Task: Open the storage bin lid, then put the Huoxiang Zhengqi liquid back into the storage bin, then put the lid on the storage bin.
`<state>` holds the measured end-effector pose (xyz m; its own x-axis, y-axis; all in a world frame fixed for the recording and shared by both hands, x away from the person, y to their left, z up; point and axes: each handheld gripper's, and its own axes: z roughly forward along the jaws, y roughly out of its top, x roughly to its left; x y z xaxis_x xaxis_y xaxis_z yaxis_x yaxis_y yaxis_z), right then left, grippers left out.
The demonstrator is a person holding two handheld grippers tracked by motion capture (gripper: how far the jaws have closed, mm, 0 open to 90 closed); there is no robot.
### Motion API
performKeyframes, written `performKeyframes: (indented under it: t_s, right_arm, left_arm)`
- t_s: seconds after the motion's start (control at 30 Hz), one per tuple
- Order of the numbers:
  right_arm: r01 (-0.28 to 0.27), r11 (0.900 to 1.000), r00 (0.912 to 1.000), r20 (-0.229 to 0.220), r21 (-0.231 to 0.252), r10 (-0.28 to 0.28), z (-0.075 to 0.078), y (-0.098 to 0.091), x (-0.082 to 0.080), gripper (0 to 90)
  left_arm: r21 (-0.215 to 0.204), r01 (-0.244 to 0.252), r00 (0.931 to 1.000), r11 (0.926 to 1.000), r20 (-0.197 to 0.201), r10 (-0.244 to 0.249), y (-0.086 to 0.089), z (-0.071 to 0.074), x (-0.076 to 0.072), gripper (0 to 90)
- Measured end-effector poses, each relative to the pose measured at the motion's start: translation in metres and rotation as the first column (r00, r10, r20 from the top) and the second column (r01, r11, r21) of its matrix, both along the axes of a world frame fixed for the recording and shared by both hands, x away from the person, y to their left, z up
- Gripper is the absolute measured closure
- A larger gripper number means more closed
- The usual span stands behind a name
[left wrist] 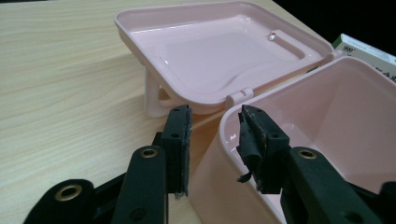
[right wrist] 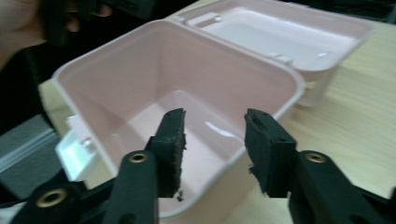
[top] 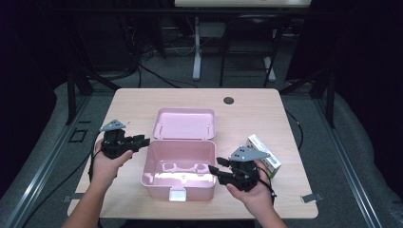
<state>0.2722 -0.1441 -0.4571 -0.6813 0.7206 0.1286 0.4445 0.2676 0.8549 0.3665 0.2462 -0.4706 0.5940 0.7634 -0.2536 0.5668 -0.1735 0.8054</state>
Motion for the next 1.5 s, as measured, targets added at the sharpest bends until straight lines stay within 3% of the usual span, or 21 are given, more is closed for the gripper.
performKeyframes:
  t_s: [0.13, 0.2, 0.37, 0.63, 0.83, 1.0, 1.13, 1.23, 1.33, 1.37, 1.4, 1.5]
  right_arm:
    - [0.035, 0.9976, 0.9991, 0.024, -0.060, -0.034, 0.011, -0.009, 0.010, 49.1]
    - [0.061, 0.9953, 0.9981, 0.014, -0.075, -0.060, 0.014, -0.014, 0.017, 47.4]
    - [0.089, 0.9907, 0.9938, -0.057, -0.103, -0.095, 0.019, -0.026, 0.035, 43.6]
    - [0.083, 0.9733, 0.9808, -0.156, -0.214, -0.118, 0.023, -0.038, 0.063, 41.8]
    - [0.097, 0.9492, 0.9690, -0.189, -0.299, -0.159, 0.039, -0.051, 0.090, 41.6]
    - [0.100, 0.9283, 0.9540, -0.230, -0.358, -0.192, 0.041, -0.064, 0.106, 41.4]
    - [0.077, 0.9275, 0.9472, -0.263, -0.366, -0.183, 0.037, -0.067, 0.112, 41.4]
    - [0.077, 0.9208, 0.9380, -0.285, -0.382, -0.197, 0.034, -0.072, 0.121, 40.4]
    - [0.081, 0.9196, 0.9364, -0.287, -0.385, -0.202, 0.032, -0.075, 0.124, 40.4]
    - [0.077, 0.9171, 0.9322, -0.298, -0.391, -0.205, 0.032, -0.075, 0.124, 40.4]
    - [0.077, 0.9131, 0.9340, -0.292, -0.401, -0.206, 0.031, -0.077, 0.126, 40.2]
    - [0.076, 0.9103, 0.9242, -0.314, -0.407, -0.217, 0.029, -0.080, 0.129, 40.3]
  left_arm:
    - [-0.016, -0.014, 0.9999, 0.9998, -0.002, 0.014, 0.008, 0.003, 0.000, 58.0]
    - [-0.014, -0.015, 0.9999, 0.9998, 0.000, 0.015, 0.011, 0.004, 0.000, 56.2]
    - [-0.019, -0.016, 0.9999, 0.9997, 0.000, 0.016, 0.016, 0.004, -0.001, 55.0]
    - [-0.016, -0.020, 0.9997, 0.9997, -0.011, 0.020, 0.019, 0.001, 0.001, 53.8]
    - [-0.004, 0.007, 1.0000, 1.0000, -0.005, -0.007, 0.012, 0.002, -0.002, 53.2]
    - [-0.015, 0.007, 1.0000, 0.9999, 0.005, -0.007, 0.013, 0.005, -0.003, 53.0]
    - [-0.018, 0.002, 0.9999, 0.9998, 0.012, -0.001, 0.013, 0.006, -0.002, 52.9]
    - [-0.022, 0.001, 0.9998, 0.9998, 0.018, 0.000, 0.014, 0.008, -0.003, 53.0]
    - [-0.026, -0.002, 0.9998, 0.9996, 0.019, 0.002, 0.017, 0.010, -0.004, 53.0]
    - [-0.029, -0.006, 0.9998, 0.9996, 0.018, 0.006, 0.017, 0.009, -0.004, 52.9]
    - [-0.021, -0.007, 0.9998, 0.9997, 0.017, 0.008, 0.018, 0.009, -0.004, 52.9]
    - [-0.023, -0.008, 0.9999, 0.9997, 0.013, 0.008, 0.019, 0.007, -0.003, 52.8]
